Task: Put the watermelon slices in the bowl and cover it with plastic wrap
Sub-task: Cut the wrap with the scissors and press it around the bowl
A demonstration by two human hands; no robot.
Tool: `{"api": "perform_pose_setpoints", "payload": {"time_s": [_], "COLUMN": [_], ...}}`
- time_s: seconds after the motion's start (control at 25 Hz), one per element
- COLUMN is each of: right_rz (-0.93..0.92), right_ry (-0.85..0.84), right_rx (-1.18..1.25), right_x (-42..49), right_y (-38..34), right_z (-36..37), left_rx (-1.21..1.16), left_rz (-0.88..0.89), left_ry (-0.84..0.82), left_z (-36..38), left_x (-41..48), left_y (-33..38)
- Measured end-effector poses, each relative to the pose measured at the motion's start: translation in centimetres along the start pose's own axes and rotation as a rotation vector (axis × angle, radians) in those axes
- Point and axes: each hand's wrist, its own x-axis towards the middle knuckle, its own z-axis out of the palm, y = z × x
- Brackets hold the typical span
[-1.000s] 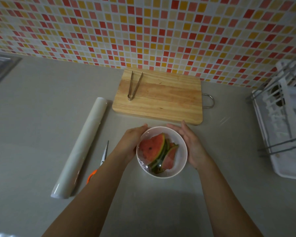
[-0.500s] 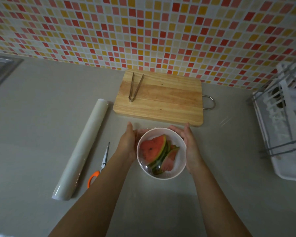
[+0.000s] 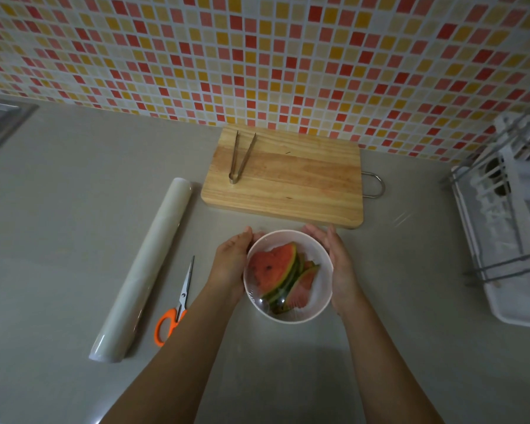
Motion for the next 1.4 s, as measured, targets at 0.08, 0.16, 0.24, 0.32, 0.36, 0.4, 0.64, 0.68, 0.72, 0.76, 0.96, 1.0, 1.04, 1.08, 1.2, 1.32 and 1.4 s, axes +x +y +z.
{"api": "perform_pose_setpoints", "payload": {"time_s": [0.08, 0.16, 0.24, 0.32, 0.36, 0.4, 0.64, 0.68, 0.72, 0.76, 0.96, 1.0, 1.04, 1.08, 1.2, 1.32, 1.4], "right_rz": [0.003, 0.005, -0.01, -0.051, -0.069, -0.084, -0.154, -0.148, -0.132, -0.107, 0.029, 0.043, 0.05, 0.057, 0.115, 0.18, 0.177], "right_ry": [0.015, -0.002, -0.011, 0.019, 0.037, 0.049, 0.034, 0.029, 0.029, 0.038, 0.147, 0.16, 0.165, 0.169, 0.226, 0.344, 0.433], "right_rx": [0.011, 0.018, -0.031, -0.097, -0.116, -0.125, -0.118, -0.096, -0.078, -0.071, -0.153, -0.158, -0.166, -0.187, -0.28, -0.38, -0.461], "right_x": [0.1, 0.2, 0.5, 0.8, 0.9, 0.9, 0.9, 0.9, 0.8, 0.7, 0.7, 0.7, 0.8, 0.9, 1.2, 1.6, 1.8], "right_y": [0.3, 0.4, 0.6, 1.2, 1.4, 1.6, 2.2, 2.2, 2.0, 1.9, 1.0, 0.9, 0.8, 0.8, 1.2, 1.6, 1.7], "right_z": [-0.1, -0.5, -0.8, -0.9, -1.0, -1.0, -1.2, -1.1, -1.0, -0.9, -0.2, -0.1, 0.0, 0.1, 0.0, -0.2, -0.2], "left_rx": [0.019, 0.021, 0.041, 0.048, 0.053, 0.061, 0.091, 0.089, 0.083, 0.076, 0.054, 0.038, 0.019, 0.004, -0.052, -0.06, -0.053], "left_rz": [0.026, 0.047, 0.064, 0.063, 0.057, 0.057, 0.174, 0.189, 0.193, 0.184, -0.043, -0.086, -0.113, -0.129, -0.167, -0.146, -0.142], "left_ry": [0.048, 0.074, 0.075, 0.064, 0.058, 0.058, 0.103, 0.109, 0.11, 0.11, 0.128, 0.127, 0.123, 0.118, 0.124, 0.112, 0.114], "left_z": [0.4, 0.4, 0.3, 0.1, 0.1, 0.1, 0.6, 0.7, 0.8, 0.9, 0.8, 0.8, 0.8, 0.8, 0.8, 0.7, 0.6], "left_x": [0.0, 0.2, 0.5, 0.7, 0.7, 0.7, 0.3, 0.3, 0.2, 0.3, 0.5, 0.4, 0.4, 0.5, 0.9, 1.3, 1.6], "left_y": [0.0, 0.0, 0.0, 0.2, 0.3, 0.3, 0.1, 0.1, 0.1, 0.1, 0.1, 0.2, 0.2, 0.3, 0.4, 0.2, 0.1]}}
